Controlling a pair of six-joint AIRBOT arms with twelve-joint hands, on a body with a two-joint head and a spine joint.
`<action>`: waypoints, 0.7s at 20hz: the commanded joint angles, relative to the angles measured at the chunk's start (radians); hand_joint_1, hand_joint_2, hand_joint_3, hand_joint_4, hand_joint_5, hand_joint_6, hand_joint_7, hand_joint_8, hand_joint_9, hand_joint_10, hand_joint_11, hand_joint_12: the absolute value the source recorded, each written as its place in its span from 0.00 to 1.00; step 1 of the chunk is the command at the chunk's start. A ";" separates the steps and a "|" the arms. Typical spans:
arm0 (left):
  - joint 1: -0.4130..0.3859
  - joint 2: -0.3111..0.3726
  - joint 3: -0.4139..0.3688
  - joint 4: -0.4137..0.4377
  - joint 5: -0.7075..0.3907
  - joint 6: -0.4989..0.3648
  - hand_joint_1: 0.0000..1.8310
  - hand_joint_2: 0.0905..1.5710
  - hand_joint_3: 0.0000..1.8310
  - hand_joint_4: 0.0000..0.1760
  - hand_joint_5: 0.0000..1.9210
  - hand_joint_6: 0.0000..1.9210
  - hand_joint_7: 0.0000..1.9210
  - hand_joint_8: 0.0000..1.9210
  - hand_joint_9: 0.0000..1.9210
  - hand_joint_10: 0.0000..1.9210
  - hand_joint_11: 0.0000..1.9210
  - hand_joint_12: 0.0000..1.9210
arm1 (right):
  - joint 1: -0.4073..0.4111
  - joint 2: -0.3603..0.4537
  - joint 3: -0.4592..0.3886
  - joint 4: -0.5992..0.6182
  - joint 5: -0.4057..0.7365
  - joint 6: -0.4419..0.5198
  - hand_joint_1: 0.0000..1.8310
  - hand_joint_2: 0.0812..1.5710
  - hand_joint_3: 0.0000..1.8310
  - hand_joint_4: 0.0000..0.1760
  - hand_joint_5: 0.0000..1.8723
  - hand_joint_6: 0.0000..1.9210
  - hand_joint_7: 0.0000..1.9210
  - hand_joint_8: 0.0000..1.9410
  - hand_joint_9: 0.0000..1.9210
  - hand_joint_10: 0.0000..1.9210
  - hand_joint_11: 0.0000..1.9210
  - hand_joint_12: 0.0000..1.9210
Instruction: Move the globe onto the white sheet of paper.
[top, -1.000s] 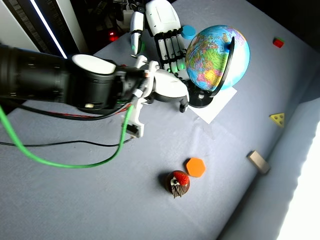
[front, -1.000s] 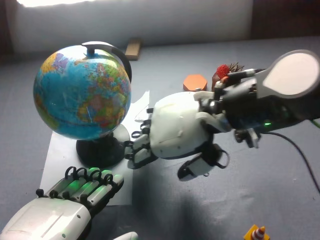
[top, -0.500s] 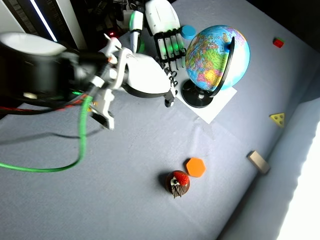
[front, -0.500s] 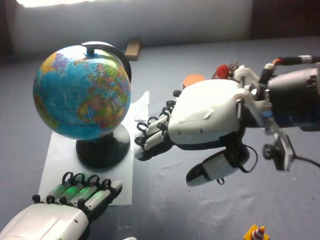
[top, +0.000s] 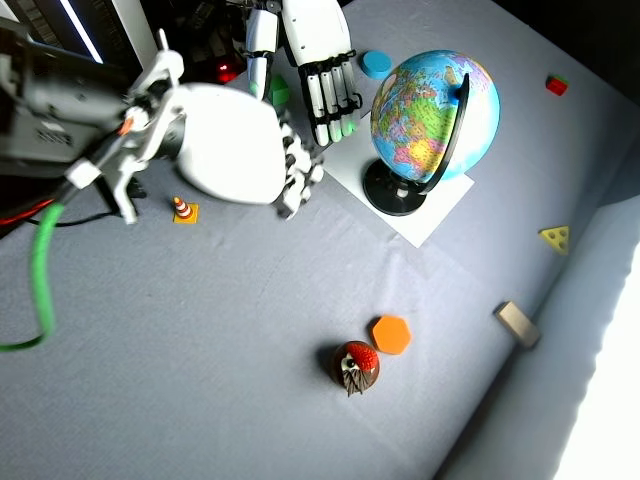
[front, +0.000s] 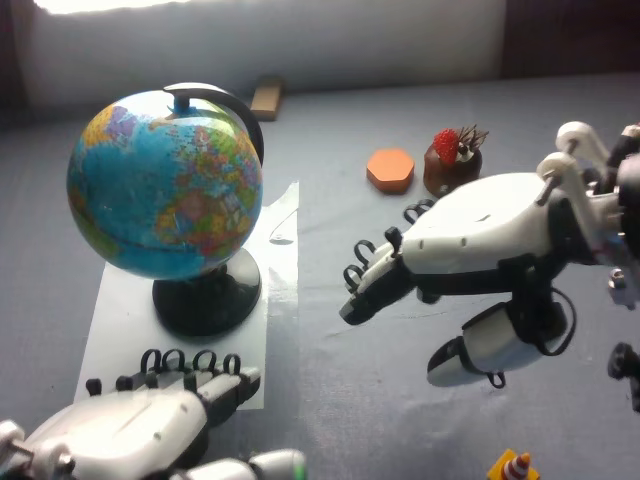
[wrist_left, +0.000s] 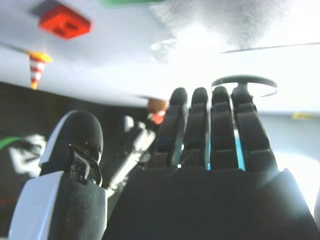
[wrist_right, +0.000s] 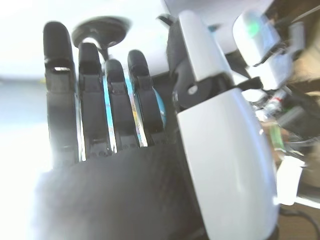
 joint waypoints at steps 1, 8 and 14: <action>-0.028 0.004 0.000 -0.002 -0.005 0.033 0.00 0.77 0.00 0.00 0.04 0.00 0.03 0.00 0.01 0.00 0.00 0.00 | 0.025 0.007 -0.014 -0.034 -0.065 0.033 0.03 0.73 0.00 0.00 0.04 0.00 0.07 0.00 0.05 0.00 0.00 0.00; -0.302 -0.006 0.011 -0.491 0.144 0.515 0.00 0.77 0.00 0.00 0.05 0.00 0.03 0.00 0.01 0.00 0.00 0.00 | 0.034 0.043 -0.044 -0.034 -0.092 0.211 0.03 0.73 0.00 0.00 0.04 0.00 0.07 0.00 0.06 0.00 0.00 0.00; -0.446 0.008 0.057 -0.901 0.158 0.923 0.00 0.77 0.00 0.00 0.09 0.01 0.06 0.00 0.03 0.00 0.00 0.00 | -0.049 0.081 -0.075 -0.034 -0.318 0.031 0.03 0.73 0.00 0.00 0.07 0.01 0.10 0.00 0.09 0.01 0.00 0.00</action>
